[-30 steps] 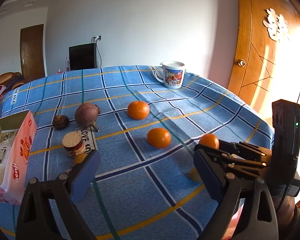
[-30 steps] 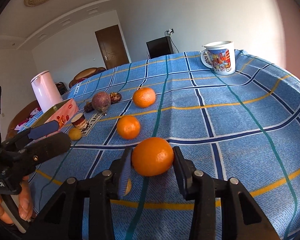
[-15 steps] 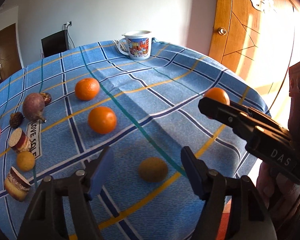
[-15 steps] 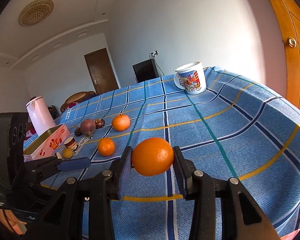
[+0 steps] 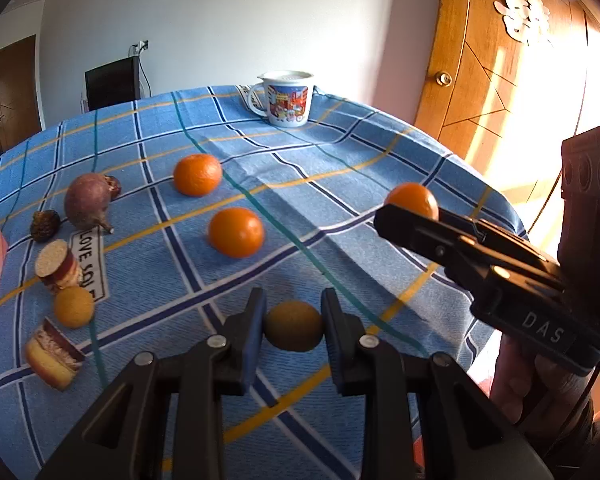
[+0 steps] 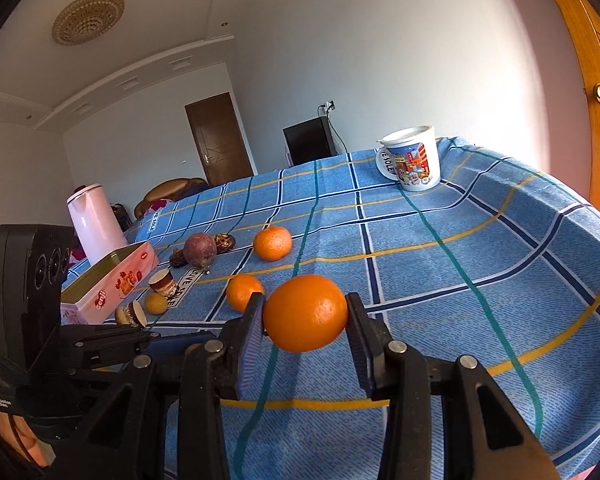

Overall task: Organize fruits
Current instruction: 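Carry both fruits over the pink tin box and open both tools to drop them in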

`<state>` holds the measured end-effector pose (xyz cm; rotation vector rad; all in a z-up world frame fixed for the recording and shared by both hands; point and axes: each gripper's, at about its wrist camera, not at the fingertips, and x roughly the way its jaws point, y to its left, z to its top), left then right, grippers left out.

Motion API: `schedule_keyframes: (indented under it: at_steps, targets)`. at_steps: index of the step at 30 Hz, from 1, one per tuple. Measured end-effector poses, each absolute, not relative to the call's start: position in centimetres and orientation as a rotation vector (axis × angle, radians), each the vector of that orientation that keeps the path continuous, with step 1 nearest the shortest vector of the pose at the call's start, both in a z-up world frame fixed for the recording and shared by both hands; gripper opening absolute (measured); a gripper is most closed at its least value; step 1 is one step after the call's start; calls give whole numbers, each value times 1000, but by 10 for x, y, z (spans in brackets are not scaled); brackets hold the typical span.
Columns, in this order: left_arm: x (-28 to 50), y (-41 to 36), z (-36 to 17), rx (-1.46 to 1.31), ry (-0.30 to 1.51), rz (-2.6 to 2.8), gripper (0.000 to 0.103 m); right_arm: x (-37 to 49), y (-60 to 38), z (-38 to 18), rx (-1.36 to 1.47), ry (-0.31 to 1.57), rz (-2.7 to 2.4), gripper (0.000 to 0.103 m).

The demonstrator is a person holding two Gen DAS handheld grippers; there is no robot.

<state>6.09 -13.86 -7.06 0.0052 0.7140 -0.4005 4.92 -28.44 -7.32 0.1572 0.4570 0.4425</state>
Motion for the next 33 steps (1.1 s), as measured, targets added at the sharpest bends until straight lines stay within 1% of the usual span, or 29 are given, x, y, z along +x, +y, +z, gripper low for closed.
schedule_keyframes:
  at_steps: [10,20,33]
  targets:
    - [47,-39,-47,-71,593,-202,30,51,-205,-43,44,439,620,42]
    - [40,60,-36,-114,535,17,30,61,-104,-6,-93,413,777,42]
    - [43,133,-38,-103,532,215,30,91,3,-5,-205,465,861,42]
